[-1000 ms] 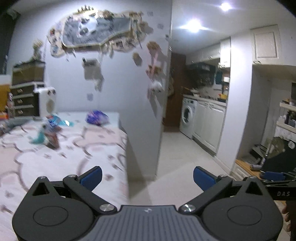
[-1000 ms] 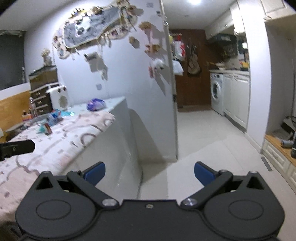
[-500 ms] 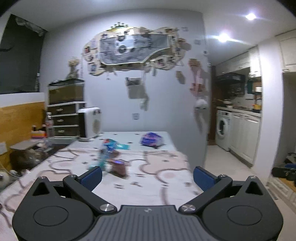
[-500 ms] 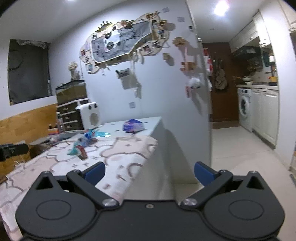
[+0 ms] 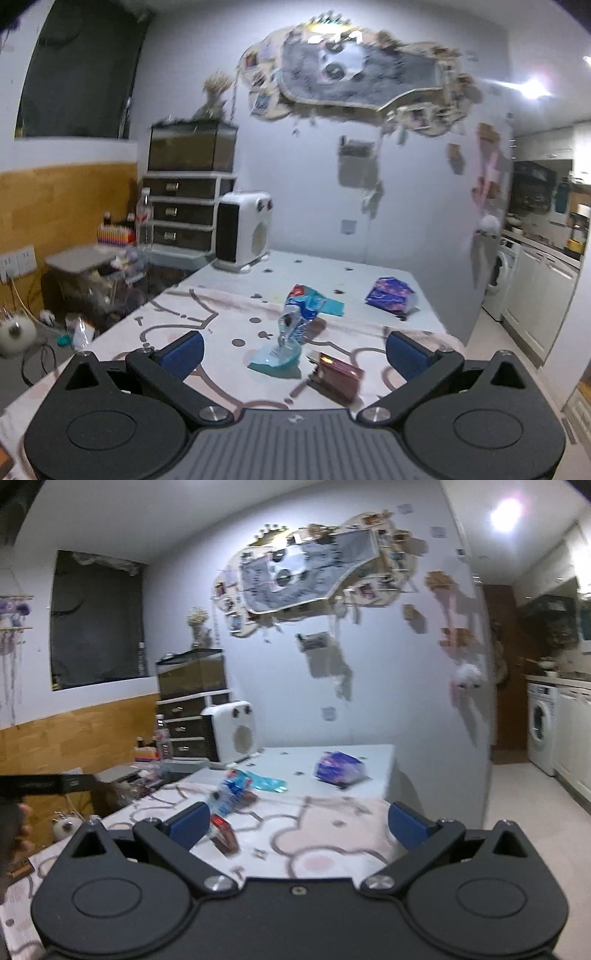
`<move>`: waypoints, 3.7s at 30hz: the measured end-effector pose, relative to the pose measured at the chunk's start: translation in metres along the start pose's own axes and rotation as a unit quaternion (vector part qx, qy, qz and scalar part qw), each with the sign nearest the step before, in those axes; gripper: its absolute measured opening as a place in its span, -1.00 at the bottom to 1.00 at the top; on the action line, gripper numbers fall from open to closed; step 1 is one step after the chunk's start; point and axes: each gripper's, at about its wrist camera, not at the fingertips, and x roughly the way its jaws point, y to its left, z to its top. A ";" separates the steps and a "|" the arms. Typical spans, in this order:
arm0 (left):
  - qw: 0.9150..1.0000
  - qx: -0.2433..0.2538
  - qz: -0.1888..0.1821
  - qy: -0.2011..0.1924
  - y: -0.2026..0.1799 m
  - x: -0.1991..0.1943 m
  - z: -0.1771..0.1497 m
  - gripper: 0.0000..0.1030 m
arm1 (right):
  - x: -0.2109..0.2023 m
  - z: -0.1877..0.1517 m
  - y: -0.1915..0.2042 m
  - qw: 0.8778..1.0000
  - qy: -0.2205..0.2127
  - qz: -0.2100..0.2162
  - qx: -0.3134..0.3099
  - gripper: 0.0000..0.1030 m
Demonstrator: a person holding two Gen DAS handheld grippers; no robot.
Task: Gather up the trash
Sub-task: 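Grasp the blue-and-white wrapper with the left tool while the right tool grasps the red box, then lift the wrapper with the left tool while the right tool lifts the red box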
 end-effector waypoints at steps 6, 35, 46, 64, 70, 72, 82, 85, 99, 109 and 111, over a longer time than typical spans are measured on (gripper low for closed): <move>0.998 -0.039 -0.007 0.051 0.009 0.097 0.007 1.00 | 0.054 0.005 0.024 0.999 0.005 0.036 -0.037 1.00; 0.986 -0.128 -0.020 0.101 0.053 0.272 -0.064 0.61 | 0.277 -0.062 0.095 0.969 0.123 0.140 -0.160 0.40; 0.990 -0.091 -0.043 0.102 0.038 0.267 -0.064 -0.38 | 0.281 -0.063 0.083 0.974 0.144 0.125 -0.121 -0.51; 0.990 -0.052 -0.034 0.123 0.002 0.158 -0.092 -0.44 | 0.115 -0.077 -0.003 0.960 0.193 0.139 0.146 -0.55; 0.991 -0.063 -0.057 0.102 -0.002 0.092 -0.098 -0.44 | 0.072 -0.094 -0.019 0.943 0.214 0.147 0.206 -0.55; 0.990 -0.075 -0.075 0.095 -0.002 0.064 -0.104 -0.44 | 0.061 -0.100 -0.023 0.936 0.225 0.155 0.224 -0.55; 0.986 -0.101 -0.105 0.078 -0.011 -0.037 -0.145 -0.44 | 0.020 -0.115 -0.020 0.948 0.228 0.133 0.176 -0.31; 0.986 -0.109 -0.103 0.076 -0.013 -0.056 -0.156 -0.44 | 0.011 -0.113 -0.015 0.966 0.198 0.115 0.120 0.35; 0.987 -0.104 -0.090 0.080 -0.031 -0.103 -0.177 -0.44 | 0.048 -0.127 0.041 0.972 0.200 0.077 -0.093 0.36; 0.987 -0.094 -0.113 0.065 -0.070 -0.125 -0.179 -0.44 | 0.005 -0.122 0.017 0.980 0.177 0.068 -0.056 0.02; 0.986 -0.090 -0.123 0.064 -0.082 -0.128 -0.181 -0.44 | -0.008 -0.121 0.006 0.983 0.171 0.057 -0.046 0.02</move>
